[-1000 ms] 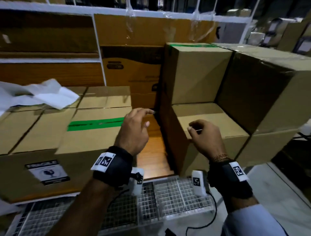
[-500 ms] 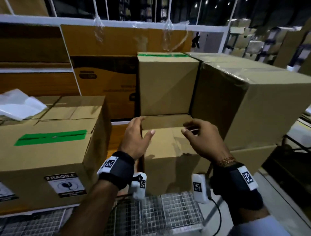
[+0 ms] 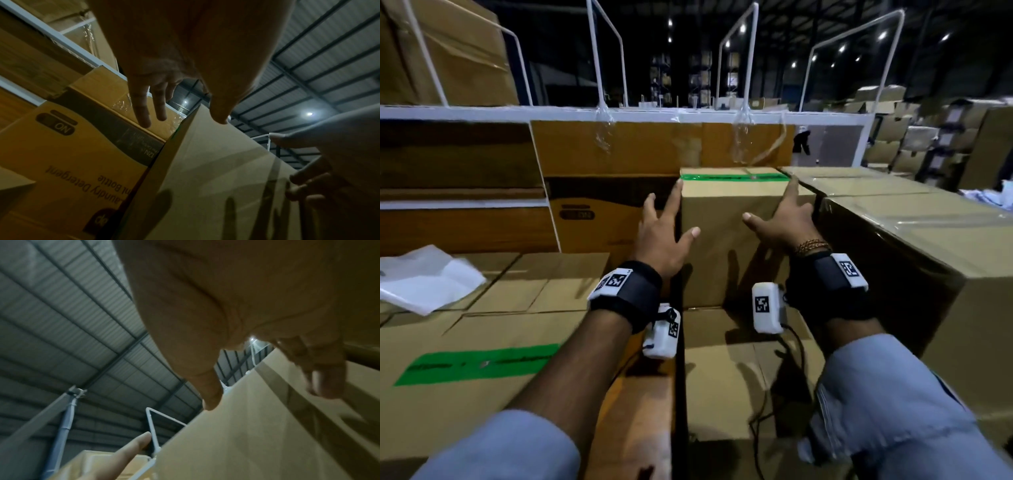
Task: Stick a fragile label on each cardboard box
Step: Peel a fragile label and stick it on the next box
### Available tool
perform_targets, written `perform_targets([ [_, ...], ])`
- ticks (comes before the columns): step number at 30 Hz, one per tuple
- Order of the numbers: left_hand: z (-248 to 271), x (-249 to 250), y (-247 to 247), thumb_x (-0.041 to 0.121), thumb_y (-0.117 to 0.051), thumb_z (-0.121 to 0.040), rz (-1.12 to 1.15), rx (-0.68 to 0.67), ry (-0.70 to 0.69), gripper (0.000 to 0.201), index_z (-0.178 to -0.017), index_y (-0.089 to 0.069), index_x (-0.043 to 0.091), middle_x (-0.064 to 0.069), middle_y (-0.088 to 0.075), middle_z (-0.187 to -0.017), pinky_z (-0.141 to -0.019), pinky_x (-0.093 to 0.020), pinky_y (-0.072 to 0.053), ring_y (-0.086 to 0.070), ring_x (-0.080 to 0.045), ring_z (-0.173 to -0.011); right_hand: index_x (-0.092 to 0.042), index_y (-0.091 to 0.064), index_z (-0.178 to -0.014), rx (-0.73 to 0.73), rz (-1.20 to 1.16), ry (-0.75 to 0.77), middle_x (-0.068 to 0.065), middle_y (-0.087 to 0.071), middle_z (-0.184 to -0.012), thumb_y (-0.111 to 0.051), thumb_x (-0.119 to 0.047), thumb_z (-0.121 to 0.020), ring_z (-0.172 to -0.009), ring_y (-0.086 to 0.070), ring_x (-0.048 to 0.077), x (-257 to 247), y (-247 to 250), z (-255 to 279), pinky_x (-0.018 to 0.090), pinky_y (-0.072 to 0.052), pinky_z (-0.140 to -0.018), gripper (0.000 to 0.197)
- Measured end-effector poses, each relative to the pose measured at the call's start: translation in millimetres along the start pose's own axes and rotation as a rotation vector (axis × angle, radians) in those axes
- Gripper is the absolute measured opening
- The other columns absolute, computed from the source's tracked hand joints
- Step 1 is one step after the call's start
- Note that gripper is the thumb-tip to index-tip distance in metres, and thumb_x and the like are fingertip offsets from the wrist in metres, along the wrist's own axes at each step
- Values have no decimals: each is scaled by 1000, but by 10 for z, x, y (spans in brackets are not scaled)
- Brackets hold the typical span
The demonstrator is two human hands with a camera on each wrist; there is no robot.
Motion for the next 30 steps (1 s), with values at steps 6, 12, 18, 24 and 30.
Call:
perform_targets([
  [6, -249, -108, -124, 37, -65, -99, 90, 17, -89, 64, -152, -30, 43, -6, -56, -145, -100, -40, -50, -55, -26, -128, -26, -5, -165, 98, 62, -105, 31, -5, -163, -77, -49, -89, -143, -39, 46, 126, -166, -281, 46, -43, -112, 107],
  [12, -261, -86, -146, 36, -72, -94, 224, 100, -58, 60, -140, -34, 31, -10, -64, -134, -90, -43, -60, -66, -25, -113, -18, -23, -153, 254, 17, 10, 23, -33, -146, -89, -38, -80, -126, -54, 44, 200, -180, -329, 45, -47, -104, 100],
  [18, -149, -143, 67, 8, -75, -90, 336, 173, -7, 69, -144, -38, 32, -4, -62, -138, -95, -40, -59, -63, -19, -120, -7, -28, -153, 350, -3, 91, 19, -35, -145, -96, -40, -67, -129, -51, 38, 188, -64, -198, 40, -46, -106, 114],
  [24, 301, -23, 684, 8, -73, -92, 426, 287, -34, 68, -146, -40, 31, 0, -60, -143, -94, -33, -59, -60, -11, -124, -14, -34, -154, 429, -121, 331, 11, -39, -141, -95, -43, -67, -122, -46, 18, -114, 119, 212, 24, -40, -99, 110],
  [30, 924, -64, 1411, 11, -75, -91, 389, 491, -63, 69, -146, -41, 36, 4, -66, -132, -96, -35, -59, -64, -3, -117, -25, -37, -154, 478, -245, 562, 9, -41, -141, -90, -55, -69, -128, -38, 21, -549, 102, 777, 42, -43, -110, 105],
])
Point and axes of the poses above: each hand's wrist, its own z-axis away from the middle knuckle, its own y-axis out of the back of the hand, x = y × z, the point moved 2 cm from there along -z, towards the middle knuckle
